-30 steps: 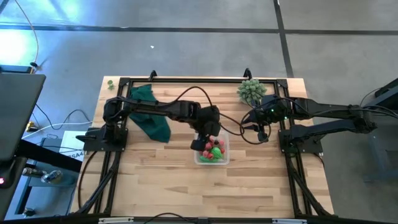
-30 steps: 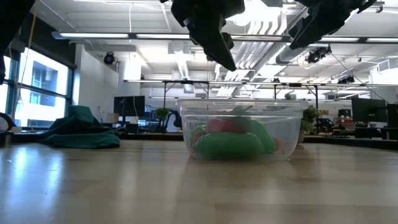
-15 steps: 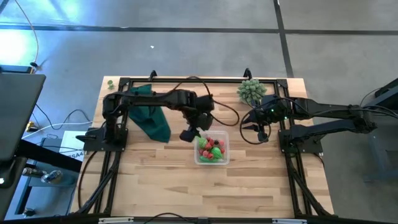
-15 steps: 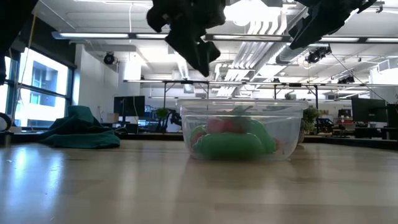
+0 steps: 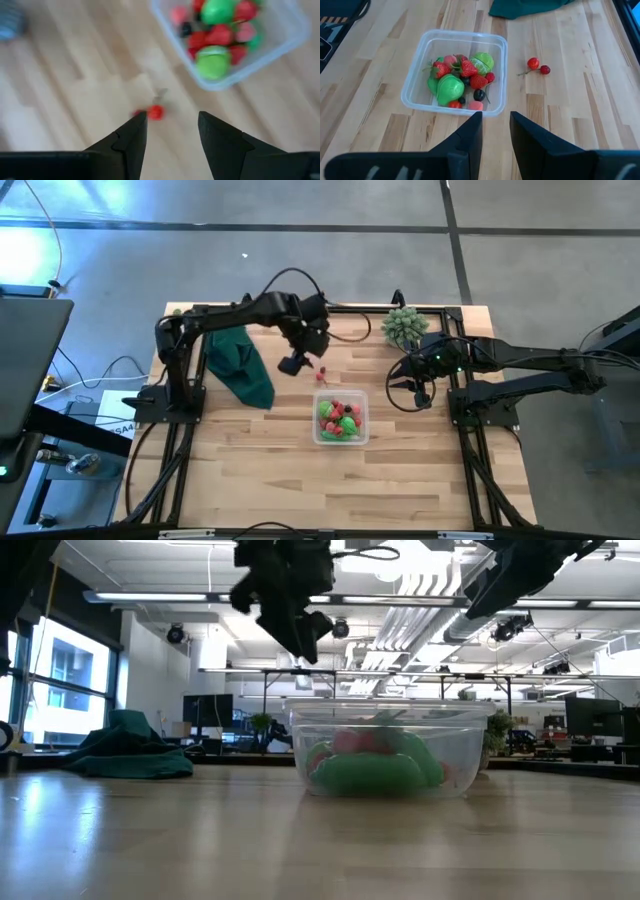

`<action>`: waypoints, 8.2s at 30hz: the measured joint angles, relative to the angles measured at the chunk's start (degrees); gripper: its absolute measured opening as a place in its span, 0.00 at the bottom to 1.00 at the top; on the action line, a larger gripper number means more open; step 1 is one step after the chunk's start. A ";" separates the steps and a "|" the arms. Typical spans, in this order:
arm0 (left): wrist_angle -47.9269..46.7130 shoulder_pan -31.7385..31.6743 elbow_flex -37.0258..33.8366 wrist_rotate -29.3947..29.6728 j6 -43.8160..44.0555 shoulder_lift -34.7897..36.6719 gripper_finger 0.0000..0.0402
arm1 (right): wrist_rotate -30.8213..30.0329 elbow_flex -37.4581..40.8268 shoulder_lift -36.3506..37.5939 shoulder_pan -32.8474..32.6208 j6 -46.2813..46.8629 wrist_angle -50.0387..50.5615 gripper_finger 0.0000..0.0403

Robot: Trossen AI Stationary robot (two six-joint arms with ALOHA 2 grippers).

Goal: Pick and placing Produce into tupperware
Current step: Put the top red cherry into the container

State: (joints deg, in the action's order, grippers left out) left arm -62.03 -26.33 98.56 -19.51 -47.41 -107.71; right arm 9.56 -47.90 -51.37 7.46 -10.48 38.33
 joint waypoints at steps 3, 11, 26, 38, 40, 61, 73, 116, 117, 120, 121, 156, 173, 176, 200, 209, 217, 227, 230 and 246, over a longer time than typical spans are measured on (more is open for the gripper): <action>3.57 -1.89 0.00 1.06 -3.44 -1.84 0.41 | 0.00 0.00 0.00 -0.01 0.01 0.01 0.22; 7.30 -4.77 -0.04 -0.88 -6.64 -10.26 0.41 | 0.00 0.00 0.02 -0.02 0.02 0.00 0.22; 5.54 -5.92 -0.04 -1.81 -24.11 -16.92 0.41 | 0.00 0.00 0.02 0.00 0.02 0.00 0.22; 9.56 -5.52 -0.04 -0.73 -6.14 -16.92 0.41 | -0.02 0.00 0.00 0.00 0.00 0.00 0.22; 8.39 -5.27 -0.04 -0.71 -4.04 -16.92 0.41 | 0.00 0.00 0.00 0.00 0.01 0.00 0.22; 10.20 -3.21 -6.91 -7.23 9.80 -16.96 0.41 | 0.00 0.00 0.00 0.00 0.02 0.00 0.22; 15.37 -2.38 -7.32 -5.08 15.34 -16.95 0.41 | -0.02 0.00 0.00 0.00 0.00 0.02 0.22; 19.90 -4.01 -9.07 2.32 -16.55 -14.32 0.41 | 0.00 0.02 0.02 0.00 0.00 0.02 0.22; 19.87 -4.02 -9.07 2.32 -16.72 -14.32 0.41 | 0.00 0.02 0.02 0.00 0.02 0.00 0.22; 19.82 -4.01 -9.07 2.51 -17.03 -14.32 0.41 | 0.00 0.02 0.01 0.00 0.01 0.00 0.22; 19.82 -4.01 -9.07 2.58 -17.08 -14.32 0.41 | -0.01 0.02 0.01 0.00 0.01 0.00 0.22; 18.11 -2.51 -8.94 1.27 -15.79 -16.74 0.41 | 0.00 0.02 0.00 0.00 0.01 0.00 0.22; 16.82 -2.55 -8.96 2.56 -11.49 -17.08 0.41 | 0.00 0.02 0.00 0.00 0.00 0.00 0.22; 16.92 -2.53 -8.96 3.22 -10.67 -17.08 0.41 | -0.01 0.02 0.01 -0.01 0.01 0.00 0.22; 15.12 -3.38 -8.96 1.38 -10.05 -17.08 0.18 | 0.00 0.02 0.02 0.00 0.00 0.00 0.22; 13.67 -3.36 -8.58 -0.17 -8.71 -17.17 0.18 | 0.00 0.02 0.01 0.00 0.01 0.00 0.22; 12.32 -3.27 -7.47 -0.62 -8.50 -14.23 0.18 | -0.01 0.02 0.01 0.00 0.01 0.01 0.22; 13.20 -2.42 -7.37 1.44 -3.35 -4.05 0.18 | 0.00 0.02 0.02 -0.01 0.02 0.00 0.22; 14.34 -0.29 -7.37 2.79 -1.04 -1.04 0.18 | 0.00 0.02 0.00 0.00 0.02 0.00 0.22; 13.17 20.46 -7.45 12.69 9.82 -1.06 0.18 | 0.00 0.02 0.00 0.00 0.02 0.00 0.22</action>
State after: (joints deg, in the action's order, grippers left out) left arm -48.87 -5.87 91.11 -6.81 -37.59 -108.78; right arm 9.56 -47.88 -51.37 7.46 -10.46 38.33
